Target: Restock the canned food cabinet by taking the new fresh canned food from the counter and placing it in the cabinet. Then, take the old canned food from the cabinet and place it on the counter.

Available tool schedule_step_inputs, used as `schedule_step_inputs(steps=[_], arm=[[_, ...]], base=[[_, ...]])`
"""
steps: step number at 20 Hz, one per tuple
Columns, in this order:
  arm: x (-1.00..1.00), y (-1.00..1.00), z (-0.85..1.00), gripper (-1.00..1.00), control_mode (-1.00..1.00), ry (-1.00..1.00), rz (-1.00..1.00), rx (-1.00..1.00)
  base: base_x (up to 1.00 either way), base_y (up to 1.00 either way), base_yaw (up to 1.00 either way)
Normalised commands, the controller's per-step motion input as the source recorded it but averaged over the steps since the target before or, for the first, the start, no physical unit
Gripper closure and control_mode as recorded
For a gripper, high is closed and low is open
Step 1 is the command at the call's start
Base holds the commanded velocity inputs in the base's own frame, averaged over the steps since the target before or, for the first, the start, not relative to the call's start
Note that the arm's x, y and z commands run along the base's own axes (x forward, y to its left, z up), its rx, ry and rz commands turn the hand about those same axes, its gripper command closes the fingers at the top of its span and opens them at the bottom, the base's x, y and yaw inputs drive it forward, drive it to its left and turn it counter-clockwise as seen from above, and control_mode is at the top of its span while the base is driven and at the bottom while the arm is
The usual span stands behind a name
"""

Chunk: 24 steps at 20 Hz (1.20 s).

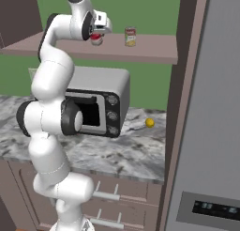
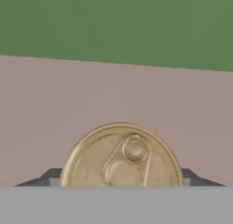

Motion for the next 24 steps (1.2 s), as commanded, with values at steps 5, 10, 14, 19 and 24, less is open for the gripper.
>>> schedule_step_inputs(steps=[5,10,14,19,24], arm=[[0.53,0.00,-0.16,-1.00,-1.00,-0.08,0.00,0.00],[0.47,0.00,-0.08,-1.00,-1.00,-0.08,0.00,0.00],[-0.25,-0.14,0.37,-1.00,-1.00,-0.13,-0.01,0.02],[-1.00,-0.63,0.36,-1.00,-1.00,-0.18,-0.06,0.03],[-1.00,-0.91,-0.02,-1.00,-1.00,-0.03,-0.16,0.00]], base=[[0.00,0.00,0.00],[0.00,0.00,0.00],[0.00,0.00,0.00],[0.00,0.00,0.00],[0.00,0.00,0.00]])
